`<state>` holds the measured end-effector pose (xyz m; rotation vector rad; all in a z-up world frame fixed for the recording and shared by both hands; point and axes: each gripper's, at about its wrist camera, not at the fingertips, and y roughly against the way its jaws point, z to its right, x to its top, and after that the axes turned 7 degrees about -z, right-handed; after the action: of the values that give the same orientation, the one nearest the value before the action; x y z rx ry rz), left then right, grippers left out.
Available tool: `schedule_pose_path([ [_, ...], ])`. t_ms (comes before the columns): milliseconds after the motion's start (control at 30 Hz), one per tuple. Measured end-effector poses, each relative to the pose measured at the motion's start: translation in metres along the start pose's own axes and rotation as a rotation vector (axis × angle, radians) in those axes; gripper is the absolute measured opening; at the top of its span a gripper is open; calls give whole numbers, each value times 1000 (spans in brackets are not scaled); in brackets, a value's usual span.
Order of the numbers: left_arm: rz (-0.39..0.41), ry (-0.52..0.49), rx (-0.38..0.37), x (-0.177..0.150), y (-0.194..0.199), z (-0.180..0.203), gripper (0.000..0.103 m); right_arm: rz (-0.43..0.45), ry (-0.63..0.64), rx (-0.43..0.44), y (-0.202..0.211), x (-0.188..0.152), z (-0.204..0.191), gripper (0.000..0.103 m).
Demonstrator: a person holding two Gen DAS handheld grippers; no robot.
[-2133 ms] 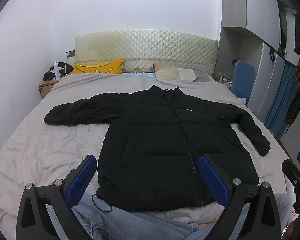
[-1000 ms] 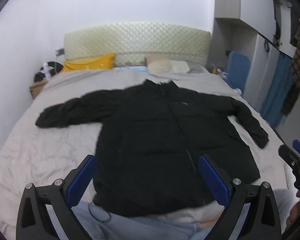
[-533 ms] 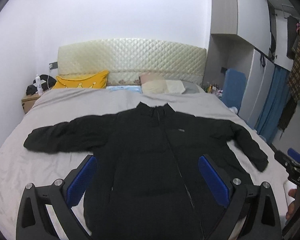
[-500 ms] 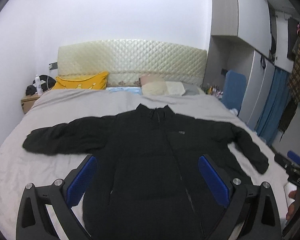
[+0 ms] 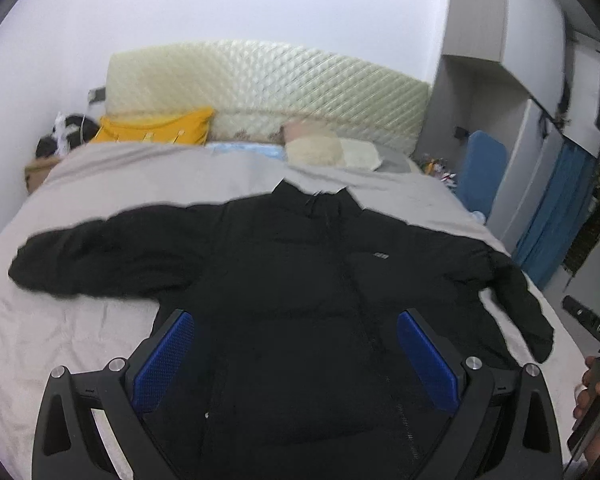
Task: Fold large clothes
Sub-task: 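Grasp the black jacket's sleeve cuff with the right gripper, then lift the sleeve with the right gripper and fold it across the jacket body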
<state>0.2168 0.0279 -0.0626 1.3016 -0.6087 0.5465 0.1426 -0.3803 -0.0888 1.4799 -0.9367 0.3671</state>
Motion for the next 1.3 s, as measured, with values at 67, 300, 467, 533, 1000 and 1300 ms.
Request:
schedule_pose_path([
  [67, -16, 19, 10, -4, -13, -8, 102, -1, -27, -36, -11, 4, 11, 103],
  [300, -89, 94, 25, -28, -45, -37, 102, 33, -194, -77, -37, 27, 54, 103],
  [467, -86, 88, 58, -37, -45, -34, 102, 31, -241, -118, -64, 40, 82, 103],
  [533, -73, 95, 47, -37, -42, -33, 102, 5, -302, -108, -81, 40, 101, 103],
  [1000, -79, 110, 57, -44, -49, -27, 102, -263, -827, 202, -169, -29, 176, 103],
  [1300, -98, 142, 47, -46, -64, -30, 102, -140, -1130, 307, -180, -45, 211, 103],
])
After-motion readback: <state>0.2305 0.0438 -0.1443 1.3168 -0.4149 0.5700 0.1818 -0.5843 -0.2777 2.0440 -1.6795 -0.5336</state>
